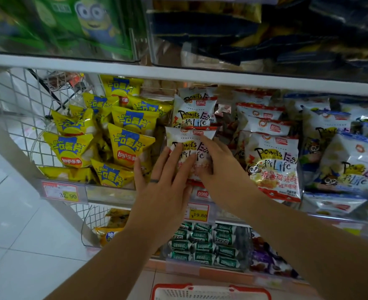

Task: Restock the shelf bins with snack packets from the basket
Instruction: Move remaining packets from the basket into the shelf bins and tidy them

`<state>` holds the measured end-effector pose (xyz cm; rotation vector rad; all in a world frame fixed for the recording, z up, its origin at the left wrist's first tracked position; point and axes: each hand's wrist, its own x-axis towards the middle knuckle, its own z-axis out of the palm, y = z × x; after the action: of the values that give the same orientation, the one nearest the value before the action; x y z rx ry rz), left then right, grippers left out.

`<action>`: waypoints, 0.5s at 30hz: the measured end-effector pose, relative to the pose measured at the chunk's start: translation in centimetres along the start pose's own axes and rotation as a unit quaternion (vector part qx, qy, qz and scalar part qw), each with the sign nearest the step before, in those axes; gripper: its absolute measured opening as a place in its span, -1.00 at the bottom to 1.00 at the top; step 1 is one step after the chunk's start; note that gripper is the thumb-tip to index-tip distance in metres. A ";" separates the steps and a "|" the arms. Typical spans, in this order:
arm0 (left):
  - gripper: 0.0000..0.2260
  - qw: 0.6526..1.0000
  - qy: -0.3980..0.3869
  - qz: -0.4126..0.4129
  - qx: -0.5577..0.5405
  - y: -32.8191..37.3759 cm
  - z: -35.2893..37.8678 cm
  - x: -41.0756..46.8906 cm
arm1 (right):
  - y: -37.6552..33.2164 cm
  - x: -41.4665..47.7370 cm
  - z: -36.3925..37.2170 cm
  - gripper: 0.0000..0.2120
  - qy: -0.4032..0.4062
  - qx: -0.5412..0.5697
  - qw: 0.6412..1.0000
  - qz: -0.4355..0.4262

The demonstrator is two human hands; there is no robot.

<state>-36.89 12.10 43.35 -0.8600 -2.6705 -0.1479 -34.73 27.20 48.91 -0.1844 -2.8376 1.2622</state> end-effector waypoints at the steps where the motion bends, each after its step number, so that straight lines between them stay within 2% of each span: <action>1: -0.47 1.000 -0.005 -0.005 0.002 0.2 -0.2 0.0 | -0.2 -0.2 -0.2 -0.36 0.003 -0.010 1.000 -0.007; 6: -0.47 0.999 -0.023 -0.039 -0.015 1.5 -2.2 0.2 | -1.3 -2.7 -2.1 -0.41 0.022 -0.051 0.998 -0.026; 9: -0.48 0.997 -0.013 -0.043 -0.059 3.4 -4.0 0.3 | -1.0 -5.4 -4.1 -0.53 0.044 -0.036 0.998 -0.029; 12: -0.54 0.988 0.010 -0.019 -0.151 7.5 -5.8 0.3 | 1.1 -8.6 -6.8 -0.67 0.074 0.007 0.997 -0.004; 15: -0.59 0.963 -0.004 0.041 -0.268 12.6 -6.7 0.8 | 4.3 -11.3 -9.9 -0.76 0.151 0.044 0.987 0.040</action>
<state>-28.27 21.48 49.89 -1.1193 -2.6283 -0.8781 -22.37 36.03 52.55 -0.4508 -2.5353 1.2488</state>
